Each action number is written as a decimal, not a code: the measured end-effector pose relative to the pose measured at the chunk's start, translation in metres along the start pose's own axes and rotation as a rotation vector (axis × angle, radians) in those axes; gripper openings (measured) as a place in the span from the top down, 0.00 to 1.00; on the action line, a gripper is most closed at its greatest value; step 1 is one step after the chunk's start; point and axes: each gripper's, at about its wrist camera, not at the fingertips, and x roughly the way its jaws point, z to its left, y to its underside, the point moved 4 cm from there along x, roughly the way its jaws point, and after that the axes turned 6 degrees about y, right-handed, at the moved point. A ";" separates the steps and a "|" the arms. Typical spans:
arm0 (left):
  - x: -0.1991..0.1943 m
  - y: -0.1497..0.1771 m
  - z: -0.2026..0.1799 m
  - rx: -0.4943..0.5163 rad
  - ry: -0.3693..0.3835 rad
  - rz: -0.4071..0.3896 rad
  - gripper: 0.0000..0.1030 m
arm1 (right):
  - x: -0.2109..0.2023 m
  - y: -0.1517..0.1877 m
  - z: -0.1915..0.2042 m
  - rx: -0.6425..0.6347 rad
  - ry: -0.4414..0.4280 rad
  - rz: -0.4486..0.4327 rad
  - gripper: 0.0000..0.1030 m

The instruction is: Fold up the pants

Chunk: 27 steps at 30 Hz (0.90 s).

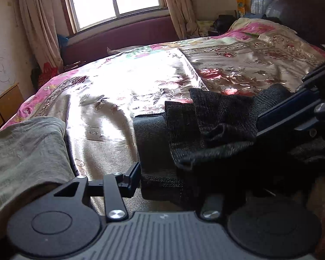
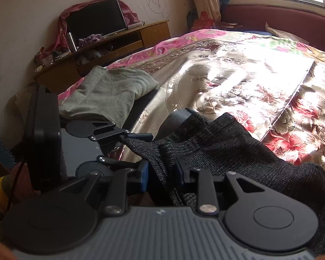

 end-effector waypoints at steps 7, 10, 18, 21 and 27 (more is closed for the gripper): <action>-0.004 -0.003 -0.003 -0.015 -0.013 -0.022 0.41 | 0.026 0.007 -0.002 -0.031 0.087 0.058 0.65; -0.007 -0.004 -0.004 -0.008 0.003 -0.039 0.41 | 0.030 0.000 -0.005 -0.010 0.097 0.034 0.65; -0.011 0.000 -0.006 0.061 -0.083 -0.058 0.39 | 0.049 0.002 -0.014 0.097 0.082 0.096 0.63; -0.007 -0.001 -0.003 0.052 -0.085 -0.062 0.39 | 0.049 -0.003 -0.029 0.199 0.083 0.089 0.61; -0.005 0.002 -0.004 0.055 -0.030 -0.078 0.39 | 0.065 -0.014 -0.041 0.355 0.058 0.110 0.56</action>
